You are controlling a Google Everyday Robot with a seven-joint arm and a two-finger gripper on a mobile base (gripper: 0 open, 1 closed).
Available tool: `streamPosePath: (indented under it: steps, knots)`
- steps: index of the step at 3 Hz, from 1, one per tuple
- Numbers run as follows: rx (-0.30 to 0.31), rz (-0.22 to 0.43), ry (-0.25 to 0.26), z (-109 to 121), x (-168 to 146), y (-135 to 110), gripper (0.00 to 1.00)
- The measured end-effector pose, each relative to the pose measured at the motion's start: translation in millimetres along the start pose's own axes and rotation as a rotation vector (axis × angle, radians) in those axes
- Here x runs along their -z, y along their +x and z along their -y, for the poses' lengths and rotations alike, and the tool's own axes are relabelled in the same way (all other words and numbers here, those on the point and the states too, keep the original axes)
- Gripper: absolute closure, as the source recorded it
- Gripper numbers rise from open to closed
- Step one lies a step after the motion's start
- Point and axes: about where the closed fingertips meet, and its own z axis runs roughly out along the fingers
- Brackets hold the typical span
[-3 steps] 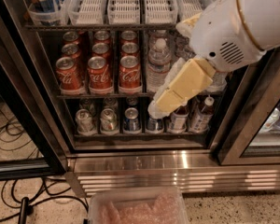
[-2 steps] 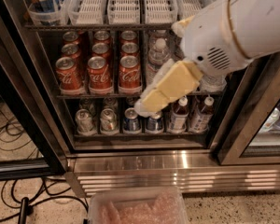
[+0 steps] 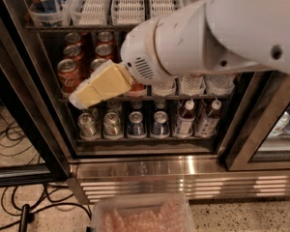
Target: Pick redbull can from top shelf of fridge
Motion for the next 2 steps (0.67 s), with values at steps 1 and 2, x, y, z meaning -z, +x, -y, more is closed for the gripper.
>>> streamPosePath:
  steps: [1, 2]
  knots:
    - [-0.069, 0.1, 0.065, 5.5, -32.0, -38.5, 0.0]
    - [-0.069, 0.1, 0.066, 5.5, -32.0, -38.6, 0.0]
